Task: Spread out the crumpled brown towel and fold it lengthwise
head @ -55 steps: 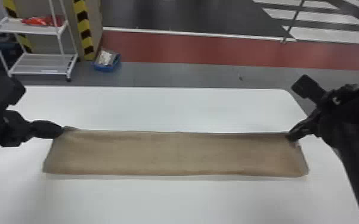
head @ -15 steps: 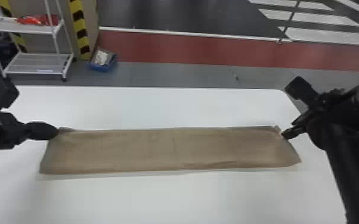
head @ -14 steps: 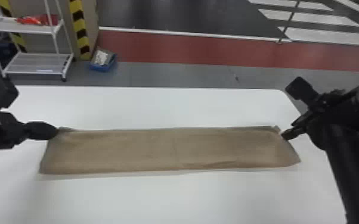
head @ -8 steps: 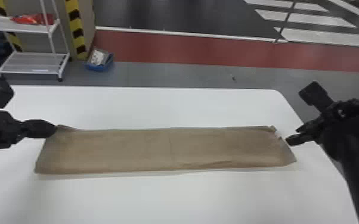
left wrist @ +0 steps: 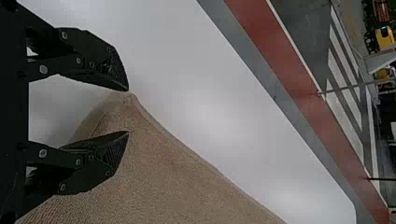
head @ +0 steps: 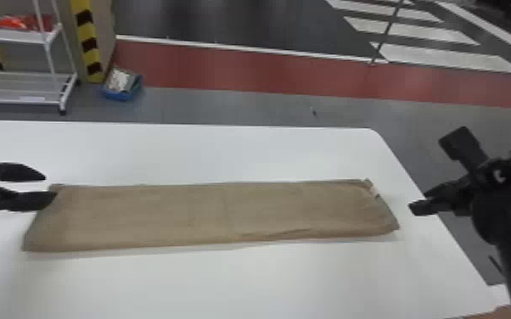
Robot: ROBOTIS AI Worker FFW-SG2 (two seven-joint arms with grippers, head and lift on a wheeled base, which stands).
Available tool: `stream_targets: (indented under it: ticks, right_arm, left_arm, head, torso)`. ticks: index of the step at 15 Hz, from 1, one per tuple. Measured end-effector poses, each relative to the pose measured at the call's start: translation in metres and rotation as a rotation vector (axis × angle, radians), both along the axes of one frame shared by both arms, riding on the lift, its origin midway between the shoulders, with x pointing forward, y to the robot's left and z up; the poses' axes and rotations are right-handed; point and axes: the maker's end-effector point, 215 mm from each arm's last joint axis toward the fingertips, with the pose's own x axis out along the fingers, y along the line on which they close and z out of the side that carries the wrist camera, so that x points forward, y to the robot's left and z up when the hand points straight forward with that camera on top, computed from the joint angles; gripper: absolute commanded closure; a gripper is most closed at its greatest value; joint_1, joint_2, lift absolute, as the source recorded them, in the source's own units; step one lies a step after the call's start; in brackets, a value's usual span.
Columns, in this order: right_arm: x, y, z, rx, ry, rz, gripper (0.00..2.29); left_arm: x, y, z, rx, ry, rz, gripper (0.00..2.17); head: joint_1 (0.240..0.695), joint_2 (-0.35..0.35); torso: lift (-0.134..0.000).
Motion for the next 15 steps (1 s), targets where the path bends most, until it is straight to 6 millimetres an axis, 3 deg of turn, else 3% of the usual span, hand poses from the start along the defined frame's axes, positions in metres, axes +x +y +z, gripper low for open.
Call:
stream_targets:
  ticks: [1, 2, 7, 12, 15]
  right_arm:
    - [-0.001, -0.001, 0.000, 0.005, -0.004, -0.005, 0.58]
    - [-0.001, -0.002, 0.000, 0.012, -0.010, -0.012, 0.58]
    - [0.007, -0.010, 0.002, 0.007, -0.077, -0.060, 0.58]
    - [0.011, 0.022, -0.018, 0.104, -0.082, -0.058, 0.58]
    - [0.004, 0.028, -0.027, 0.144, -0.070, -0.070, 0.58]
  left_arm:
    - [0.000, 0.002, 0.000, 0.003, 0.000, 0.003, 0.12]
    - [0.000, 0.005, -0.001, 0.008, 0.000, 0.011, 0.08]
    - [-0.006, 0.021, -0.004, 0.020, 0.005, 0.038, 0.08]
    - [-0.011, 0.021, -0.006, 0.021, 0.010, 0.037, 0.08]
    - [-0.012, 0.022, -0.007, 0.020, 0.012, 0.039, 0.08]
  head:
    - [0.695, -0.225]
    - [0.695, -0.224]
    - [0.695, -0.215]
    - [0.695, -0.184]
    - [0.695, -0.179]
  torso:
    - [-0.124]
    - [-0.124]
    - [-0.124]
    - [-0.124]
    - [-0.124]
